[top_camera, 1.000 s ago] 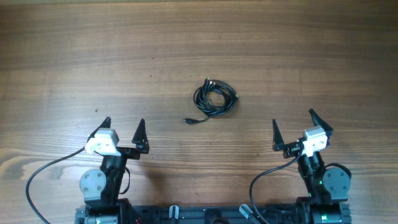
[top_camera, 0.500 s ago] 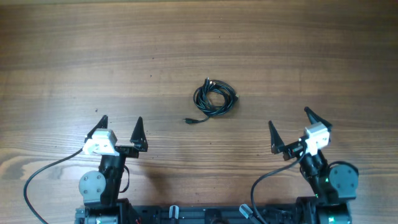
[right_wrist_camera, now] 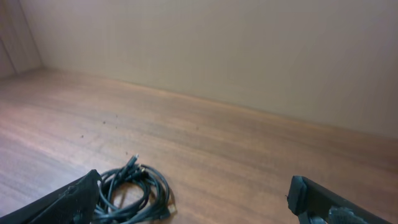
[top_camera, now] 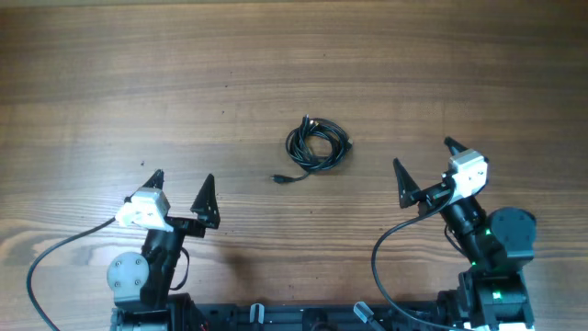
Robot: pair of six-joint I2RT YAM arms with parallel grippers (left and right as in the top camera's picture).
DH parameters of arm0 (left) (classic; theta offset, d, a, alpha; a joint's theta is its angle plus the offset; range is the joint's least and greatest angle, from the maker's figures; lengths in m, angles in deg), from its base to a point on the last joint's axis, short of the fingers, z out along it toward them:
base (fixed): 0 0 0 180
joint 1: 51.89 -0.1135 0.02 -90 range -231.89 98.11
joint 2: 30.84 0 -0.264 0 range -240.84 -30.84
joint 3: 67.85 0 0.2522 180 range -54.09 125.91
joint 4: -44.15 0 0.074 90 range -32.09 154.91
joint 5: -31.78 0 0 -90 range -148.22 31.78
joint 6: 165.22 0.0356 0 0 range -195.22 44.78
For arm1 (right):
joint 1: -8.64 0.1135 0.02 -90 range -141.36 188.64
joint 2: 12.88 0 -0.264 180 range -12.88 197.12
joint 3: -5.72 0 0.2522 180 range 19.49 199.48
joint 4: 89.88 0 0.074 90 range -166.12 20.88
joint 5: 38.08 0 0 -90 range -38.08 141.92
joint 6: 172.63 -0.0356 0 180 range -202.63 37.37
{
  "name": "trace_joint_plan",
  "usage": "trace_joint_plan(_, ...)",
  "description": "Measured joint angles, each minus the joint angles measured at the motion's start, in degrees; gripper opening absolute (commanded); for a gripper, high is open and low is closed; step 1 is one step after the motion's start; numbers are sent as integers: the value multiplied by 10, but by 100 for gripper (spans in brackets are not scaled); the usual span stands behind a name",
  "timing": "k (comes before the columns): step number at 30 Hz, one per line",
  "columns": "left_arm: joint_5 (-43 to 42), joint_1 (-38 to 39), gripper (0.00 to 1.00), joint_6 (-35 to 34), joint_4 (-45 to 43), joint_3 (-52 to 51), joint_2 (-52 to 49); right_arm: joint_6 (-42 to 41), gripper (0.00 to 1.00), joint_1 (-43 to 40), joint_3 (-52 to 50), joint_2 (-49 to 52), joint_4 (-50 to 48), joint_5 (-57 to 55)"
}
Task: Untangle cables
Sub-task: 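Move both grippers forward toward the black cable coil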
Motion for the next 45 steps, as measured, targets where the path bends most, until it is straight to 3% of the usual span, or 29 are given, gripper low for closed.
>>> trace_joint_plan(12,-19,0,100,-2,2,164,-264,-2,100,0,19,1,11,6)
trace_joint_plan(17,-44,0,100,-2,24,225,-345,-2,100,0,66,27,67,17)
trace_joint_plan(23,-52,0,100,-2,154,378,-467,-2,100,0,202,142,168,51)
trace_joint_plan(26,-53,0,100,-2,221,488,-535,-2,100,0,320,223,270,72)
trace_joint_plan(30,-52,7,100,-2,244,592,-624,2,100,0,474,329,384,106)
trace_joint_plan(34,-52,56,100,-3,234,661,-710,5,100,-1,669,470,590,129)
trace_joint_plan(38,-53,122,100,-19,229,668,-758,14,100,-1,721,536,616,133)
trace_joint_plan(43,-54,187,100,-99,294,668,-790,-77,100,-1,721,565,620,135)
trace_joint_plan(45,-55,204,75,-111,296,668,-792,-97,100,-1,721,570,617,135)
